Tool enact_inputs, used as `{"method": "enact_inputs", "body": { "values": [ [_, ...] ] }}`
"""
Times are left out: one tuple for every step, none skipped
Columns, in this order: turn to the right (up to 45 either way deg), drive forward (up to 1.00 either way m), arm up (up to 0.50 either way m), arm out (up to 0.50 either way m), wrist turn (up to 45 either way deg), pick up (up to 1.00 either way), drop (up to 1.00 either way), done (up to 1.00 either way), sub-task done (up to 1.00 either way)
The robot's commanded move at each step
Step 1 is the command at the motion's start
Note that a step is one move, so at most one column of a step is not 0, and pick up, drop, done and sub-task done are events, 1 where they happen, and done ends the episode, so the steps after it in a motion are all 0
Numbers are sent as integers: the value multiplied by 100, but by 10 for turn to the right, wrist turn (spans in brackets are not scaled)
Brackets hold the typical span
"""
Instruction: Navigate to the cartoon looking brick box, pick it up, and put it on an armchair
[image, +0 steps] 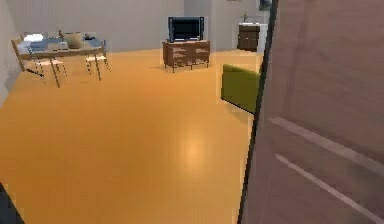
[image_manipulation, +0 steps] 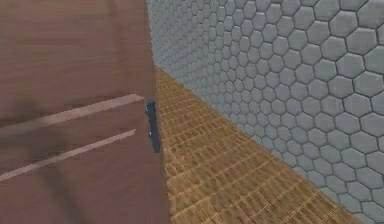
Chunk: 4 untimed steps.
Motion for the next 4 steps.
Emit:
{"method": "enact_inputs", "body": {
  "values": [
    [0,30,0,0,0,0,0,0,0],
    [-60,0,0,0,0,0,0,0,0],
    [0,60,0,0,0,0,0,0,0],
    [30,0,0,0,0,0,0,0,0]
  ]
}}
